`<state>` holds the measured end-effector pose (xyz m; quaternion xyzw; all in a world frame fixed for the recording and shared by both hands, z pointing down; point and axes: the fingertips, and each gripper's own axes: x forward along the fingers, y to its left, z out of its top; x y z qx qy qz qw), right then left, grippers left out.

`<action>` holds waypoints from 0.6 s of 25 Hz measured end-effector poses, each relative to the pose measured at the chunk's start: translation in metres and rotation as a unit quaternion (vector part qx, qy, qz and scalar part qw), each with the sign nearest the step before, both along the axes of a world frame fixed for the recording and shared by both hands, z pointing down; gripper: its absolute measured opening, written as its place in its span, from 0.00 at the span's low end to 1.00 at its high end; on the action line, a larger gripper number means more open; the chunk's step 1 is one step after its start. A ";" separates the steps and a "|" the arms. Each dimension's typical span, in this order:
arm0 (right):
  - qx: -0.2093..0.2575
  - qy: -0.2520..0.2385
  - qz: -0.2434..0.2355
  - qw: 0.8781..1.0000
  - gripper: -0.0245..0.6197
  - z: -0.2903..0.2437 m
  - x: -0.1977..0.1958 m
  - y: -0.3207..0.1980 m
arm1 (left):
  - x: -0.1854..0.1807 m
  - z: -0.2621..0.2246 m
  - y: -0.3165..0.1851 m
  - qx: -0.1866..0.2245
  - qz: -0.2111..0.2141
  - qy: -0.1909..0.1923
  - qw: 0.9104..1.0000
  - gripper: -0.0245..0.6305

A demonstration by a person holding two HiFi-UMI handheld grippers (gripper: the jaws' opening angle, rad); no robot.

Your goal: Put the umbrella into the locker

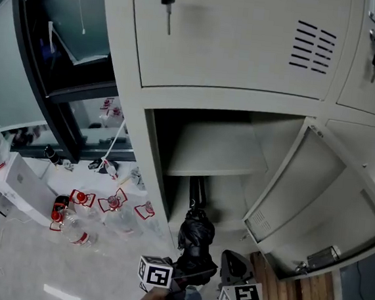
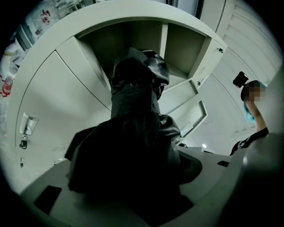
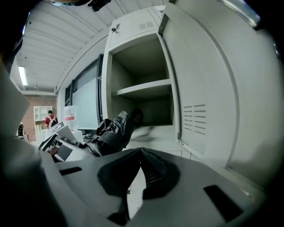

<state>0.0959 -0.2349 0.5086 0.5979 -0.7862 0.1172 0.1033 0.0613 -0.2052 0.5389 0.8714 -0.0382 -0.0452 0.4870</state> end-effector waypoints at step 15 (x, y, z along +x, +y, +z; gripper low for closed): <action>-0.002 -0.005 0.015 1.000 0.04 -0.005 0.014 -0.045 | 0.017 -0.012 -0.059 -0.115 -0.012 0.104 0.988 0.45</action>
